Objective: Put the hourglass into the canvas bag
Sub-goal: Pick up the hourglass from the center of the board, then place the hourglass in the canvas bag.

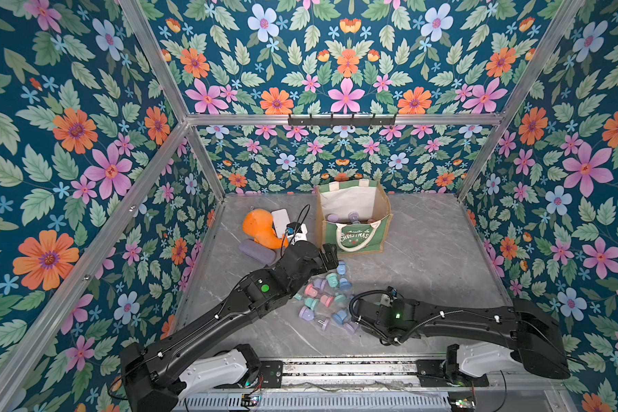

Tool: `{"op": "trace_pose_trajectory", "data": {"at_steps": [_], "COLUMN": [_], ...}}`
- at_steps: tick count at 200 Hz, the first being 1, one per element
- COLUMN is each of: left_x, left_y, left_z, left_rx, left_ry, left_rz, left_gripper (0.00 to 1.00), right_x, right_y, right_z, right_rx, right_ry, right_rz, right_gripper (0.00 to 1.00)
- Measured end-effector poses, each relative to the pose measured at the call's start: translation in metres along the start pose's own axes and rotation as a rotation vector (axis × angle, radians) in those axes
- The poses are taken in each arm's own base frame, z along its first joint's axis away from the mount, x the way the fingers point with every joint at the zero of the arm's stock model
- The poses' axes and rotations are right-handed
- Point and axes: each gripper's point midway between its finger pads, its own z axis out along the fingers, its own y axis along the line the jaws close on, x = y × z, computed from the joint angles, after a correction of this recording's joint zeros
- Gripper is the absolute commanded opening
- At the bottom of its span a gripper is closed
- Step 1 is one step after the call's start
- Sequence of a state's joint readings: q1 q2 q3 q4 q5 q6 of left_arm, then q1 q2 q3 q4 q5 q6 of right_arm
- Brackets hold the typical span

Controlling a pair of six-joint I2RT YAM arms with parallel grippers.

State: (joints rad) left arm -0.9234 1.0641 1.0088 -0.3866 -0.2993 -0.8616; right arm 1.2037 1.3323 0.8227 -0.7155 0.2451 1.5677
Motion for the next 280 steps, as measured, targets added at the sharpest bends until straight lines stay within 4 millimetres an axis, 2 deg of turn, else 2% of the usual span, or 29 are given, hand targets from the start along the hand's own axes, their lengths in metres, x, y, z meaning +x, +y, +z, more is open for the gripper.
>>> {"op": "trace_pose_trajectory", "data": {"at_steps": [37, 72, 101, 139, 191, 221, 246, 263, 280], "left_x": [-0.007, -0.014, -0.019, -0.03, -0.046, -0.052, -0.057, -0.058, -0.059], "left_y": [0.0, -0.003, -0.003, 0.0, 0.012, 0.019, 0.021, 0.02, 0.022], "left_z": [-0.003, -0.004, -0.001, 0.009, 0.03, 0.041, 0.043, 0.047, 0.052], "left_rx": [-0.01, -0.017, -0.026, -0.051, -0.072, -0.063, -0.056, -0.047, -0.045], "left_ry": [-0.022, -0.045, -0.056, -0.074, -0.078, -0.065, -0.075, -0.072, -0.067], "left_rz": [0.034, 0.093, 0.148, 0.183, 0.179, 0.153, 0.138, 0.133, 0.128], "left_gripper": [1.0, 1.0, 1.0, 1.0, 1.0, 1.0, 1.0, 1.0, 1.0], "right_x": [-0.041, -0.09, -0.135, -0.188, -0.239, -0.27, -0.278, -0.288, -0.301], "right_y": [0.017, 0.042, 0.073, 0.112, 0.167, 0.186, 0.203, 0.207, 0.212], "right_z": [-0.034, -0.073, -0.11, -0.139, -0.153, -0.156, -0.163, -0.154, -0.133], "right_rx": [-0.095, -0.193, -0.268, -0.323, -0.4, -0.43, -0.474, -0.469, -0.442], "right_ry": [-0.076, -0.157, -0.234, -0.292, -0.32, -0.344, -0.355, -0.357, -0.348], "right_rz": [-0.004, -0.045, -0.121, -0.218, -0.319, -0.311, -0.329, -0.323, -0.313], "right_gripper": [0.28, 0.28, 0.27, 0.27, 0.26, 0.25, 0.25, 0.24, 0.24]}}
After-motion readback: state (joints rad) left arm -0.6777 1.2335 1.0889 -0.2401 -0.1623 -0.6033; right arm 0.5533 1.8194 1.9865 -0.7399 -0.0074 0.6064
